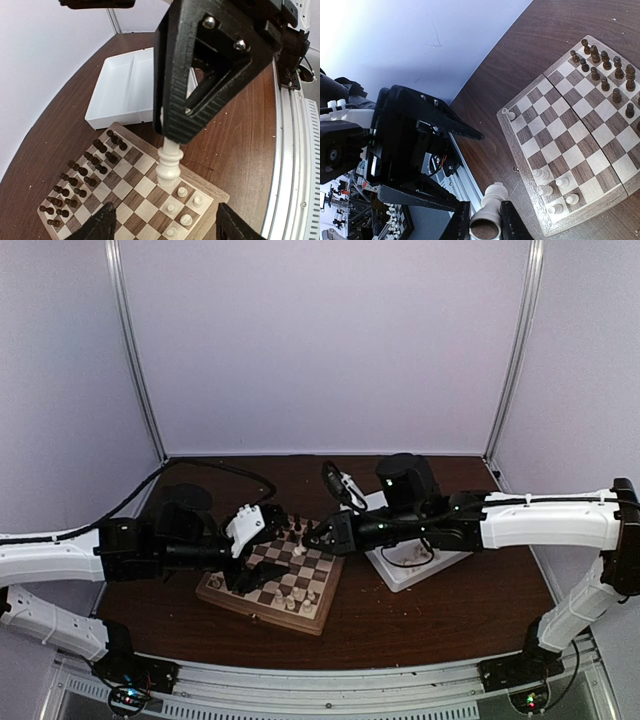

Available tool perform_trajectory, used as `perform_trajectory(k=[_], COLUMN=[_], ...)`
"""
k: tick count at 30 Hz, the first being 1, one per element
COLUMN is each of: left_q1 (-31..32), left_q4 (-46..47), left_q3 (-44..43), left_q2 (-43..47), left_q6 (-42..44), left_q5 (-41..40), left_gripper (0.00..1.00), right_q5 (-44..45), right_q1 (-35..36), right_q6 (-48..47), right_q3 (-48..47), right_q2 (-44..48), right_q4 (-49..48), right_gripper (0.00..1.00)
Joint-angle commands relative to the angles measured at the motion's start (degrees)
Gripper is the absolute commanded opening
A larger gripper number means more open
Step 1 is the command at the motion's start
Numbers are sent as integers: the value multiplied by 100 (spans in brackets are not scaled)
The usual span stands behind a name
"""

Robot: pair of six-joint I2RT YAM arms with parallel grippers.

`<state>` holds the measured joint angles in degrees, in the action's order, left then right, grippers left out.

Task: Set up the chess pieces on the board
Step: Place the chess piece on the chessboard.

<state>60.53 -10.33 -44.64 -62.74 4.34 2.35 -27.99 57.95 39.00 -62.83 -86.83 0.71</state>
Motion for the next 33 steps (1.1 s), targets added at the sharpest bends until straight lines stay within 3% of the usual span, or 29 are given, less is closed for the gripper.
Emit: perform_trajectory(k=[1,3,5,14,16,19,22,26,33], left_q1=[29,27,33,5,-44,-251,-482,-882,-1069], left_q4=[388,417,442,958,1277,979,784,1133,1695], left_q3=[91,111,120,281,385,281,198,298,231], left_q2=[218,258,279,499,618,789,1006,1204,921], left_q6=[-218,-256,-298,-1157,-1713,-2570,-2918,-3424,-4013], left_q5=[-127,-140,-154,-704,-1125,-1756,-1564,-668,204], left_gripper=[73,81,97,98,97,98,98,98,98], right_q5=[240,262,285,360,382,436,514,585,491], right_q1=[-73,-89,-108,-144,-146,-144,-146,-144,-144], right_q6=[-140,-154,-159,-102,-43,9,44,85,129], right_q3=[158,188,215,525,671,821,975,1162,1206], right_q2=[239,281,325,615,705,852,1027,1177,1156], right_q4=[55,41,36,-515,-800,-1120,-1347,-1692,-2184], right_gripper=[0,0,0,0,0,0,0,0,0])
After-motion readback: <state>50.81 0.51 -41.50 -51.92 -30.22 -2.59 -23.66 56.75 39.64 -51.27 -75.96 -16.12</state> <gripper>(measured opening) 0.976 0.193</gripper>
